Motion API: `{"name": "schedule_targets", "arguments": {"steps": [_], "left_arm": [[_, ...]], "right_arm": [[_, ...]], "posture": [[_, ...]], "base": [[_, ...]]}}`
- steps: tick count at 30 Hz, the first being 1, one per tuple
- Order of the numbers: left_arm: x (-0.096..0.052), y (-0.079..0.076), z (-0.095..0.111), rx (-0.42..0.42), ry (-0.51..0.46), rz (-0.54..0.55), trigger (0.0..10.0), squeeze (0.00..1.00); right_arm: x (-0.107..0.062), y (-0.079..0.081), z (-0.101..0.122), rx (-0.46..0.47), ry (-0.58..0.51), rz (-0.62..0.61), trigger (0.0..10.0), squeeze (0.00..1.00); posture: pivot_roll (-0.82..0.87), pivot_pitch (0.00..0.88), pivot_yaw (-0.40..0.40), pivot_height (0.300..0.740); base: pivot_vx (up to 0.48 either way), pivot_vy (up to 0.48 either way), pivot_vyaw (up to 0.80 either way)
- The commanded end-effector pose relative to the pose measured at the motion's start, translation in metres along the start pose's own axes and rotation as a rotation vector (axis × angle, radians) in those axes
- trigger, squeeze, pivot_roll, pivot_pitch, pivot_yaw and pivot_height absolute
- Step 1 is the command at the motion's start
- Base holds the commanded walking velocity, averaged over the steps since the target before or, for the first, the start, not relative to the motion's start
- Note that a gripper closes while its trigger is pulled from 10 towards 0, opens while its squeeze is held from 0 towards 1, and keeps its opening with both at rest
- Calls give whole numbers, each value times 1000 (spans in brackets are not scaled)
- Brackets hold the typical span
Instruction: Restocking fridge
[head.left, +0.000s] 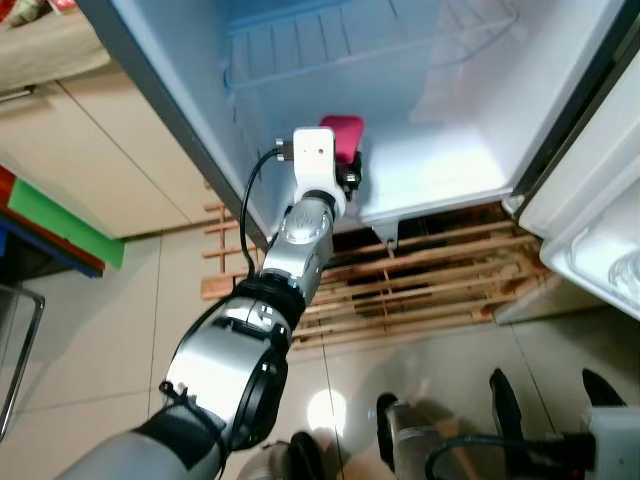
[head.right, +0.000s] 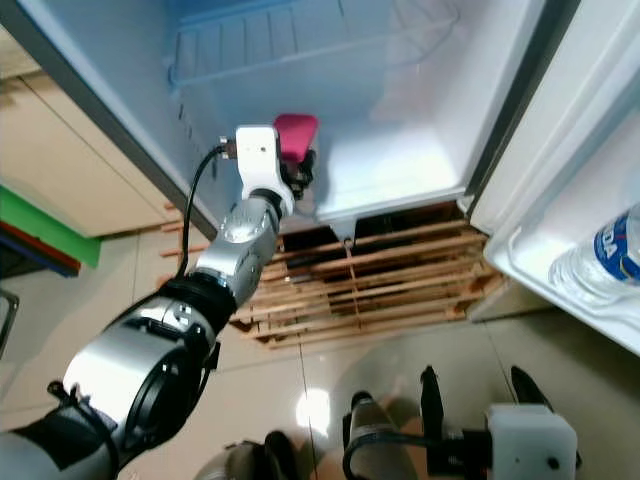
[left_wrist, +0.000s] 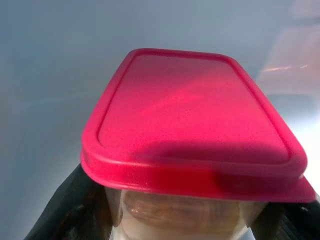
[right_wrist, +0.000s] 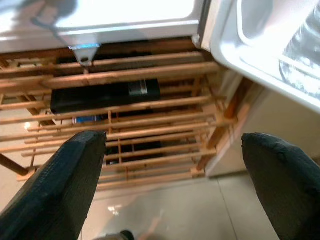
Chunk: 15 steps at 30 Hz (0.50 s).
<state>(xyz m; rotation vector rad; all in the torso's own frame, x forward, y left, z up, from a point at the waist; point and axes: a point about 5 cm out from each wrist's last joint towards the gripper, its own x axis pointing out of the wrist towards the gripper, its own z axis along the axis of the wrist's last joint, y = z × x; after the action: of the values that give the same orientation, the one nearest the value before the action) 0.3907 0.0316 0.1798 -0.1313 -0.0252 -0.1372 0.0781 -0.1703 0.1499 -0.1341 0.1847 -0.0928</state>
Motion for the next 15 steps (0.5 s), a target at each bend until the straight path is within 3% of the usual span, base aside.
{"name": "schedule_targets", "arguments": {"steps": [1, 2, 3, 4, 6, 10, 11, 15], "left_arm": [[-2, 4, -7, 17, 27, 68, 10000, 0], [-2, 6, -8, 20, 35, 89, 10000, 259], [-2, 6, -8, 20, 35, 89, 10000, 259], [-2, 7, -9, 17, 41, 106, 10000, 525], [-2, 6, -10, 2, 53, 132, 10000, 843], [-4, 0, -13, -35, 77, 172, 10000, 878], [-4, -2, -14, -51, 84, 179, 10000, 1000], [-4, -8, -10, -77, 79, 190, 10000, 1000]], "right_arm": [[-5, 1, 2, 2, 18, 7, 10000, 47], [-6, 2, 2, 1, 24, 12, 10000, 47], [-6, 2, 2, 1, 24, 12, 10000, 47], [-7, 2, 1, -1, 29, 17, 10000, 51], [-8, 3, 1, -5, 40, 27, 10000, 51], [-8, 2, 0, -12, 48, 35, 10000, 43], [-8, 2, 0, -14, 48, 38, 10000, 47], [-6, 1, 0, -23, 47, 45, 10000, 47]], "posture": [[-475, 323, 165, 740], [-476, 324, 165, 740], [-476, 324, 165, 740], [-477, 326, 162, 740], [-477, 326, 157, 740], [-477, 326, 151, 740], [-479, 325, 149, 740], [-478, 315, 143, 740]], "base": [[0, 0, 0], [0, 0, 0], [0, 0, 0], [0, 0, 0], [0, 0, 0], [0, 0, 0], [0, 0, 0], [0, 0, 0]]}}
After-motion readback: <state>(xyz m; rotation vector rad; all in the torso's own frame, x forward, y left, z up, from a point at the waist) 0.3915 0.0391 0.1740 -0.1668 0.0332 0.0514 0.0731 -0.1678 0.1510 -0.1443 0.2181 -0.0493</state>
